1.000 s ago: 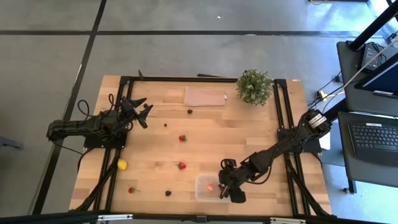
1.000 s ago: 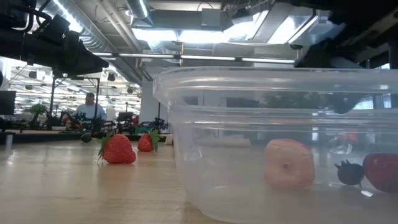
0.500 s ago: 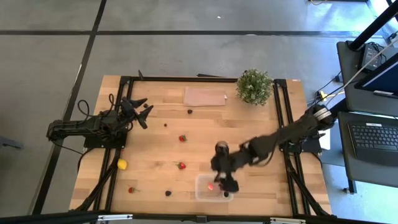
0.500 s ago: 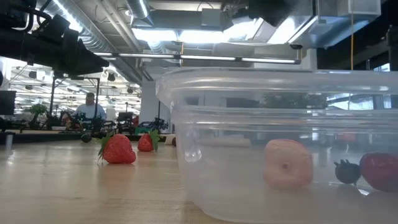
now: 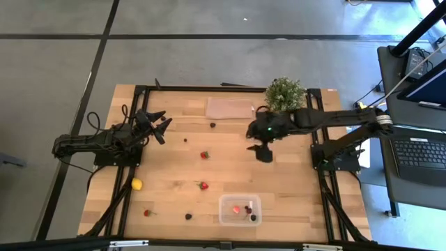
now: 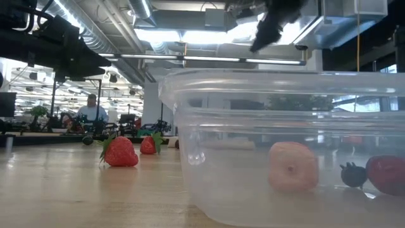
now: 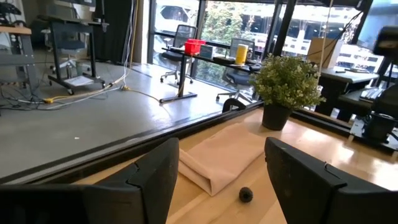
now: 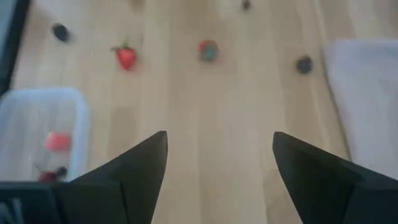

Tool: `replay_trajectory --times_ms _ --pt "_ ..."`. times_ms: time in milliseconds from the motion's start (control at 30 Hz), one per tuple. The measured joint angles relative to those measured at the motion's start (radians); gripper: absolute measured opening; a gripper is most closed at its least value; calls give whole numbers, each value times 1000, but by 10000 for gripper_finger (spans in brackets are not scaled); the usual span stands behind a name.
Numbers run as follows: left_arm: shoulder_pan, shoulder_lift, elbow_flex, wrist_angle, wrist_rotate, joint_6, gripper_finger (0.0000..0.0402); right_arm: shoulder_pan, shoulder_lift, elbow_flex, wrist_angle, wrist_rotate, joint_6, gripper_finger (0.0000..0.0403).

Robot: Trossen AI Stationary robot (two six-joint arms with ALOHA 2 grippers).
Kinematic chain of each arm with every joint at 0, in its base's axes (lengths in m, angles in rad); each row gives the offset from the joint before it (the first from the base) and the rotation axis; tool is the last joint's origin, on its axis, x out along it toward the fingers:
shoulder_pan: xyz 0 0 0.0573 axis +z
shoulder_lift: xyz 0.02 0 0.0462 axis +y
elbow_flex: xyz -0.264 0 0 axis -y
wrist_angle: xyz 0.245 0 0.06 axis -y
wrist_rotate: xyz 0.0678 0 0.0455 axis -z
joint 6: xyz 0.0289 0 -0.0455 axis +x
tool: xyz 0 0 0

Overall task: Pick and placing Produce into tupperware
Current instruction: Put the black cherry into the transparent container

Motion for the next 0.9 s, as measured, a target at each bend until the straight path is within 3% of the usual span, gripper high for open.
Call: replay_trajectory --times_ms 233,433,700,900 --pt "0 0 0 1 0 -13 229 -116 -286 -405 315 -25 126 291" --pt "1 0 0 13 -1 -8 229 -135 -491 -700 523 15 229 291" --pt "1 0 0 12 -34 98 229 -135 -599 -932 876 59 300 291" --pt "1 0 0 34 -36 101 229 -135 -610 -992 940 114 305 291"
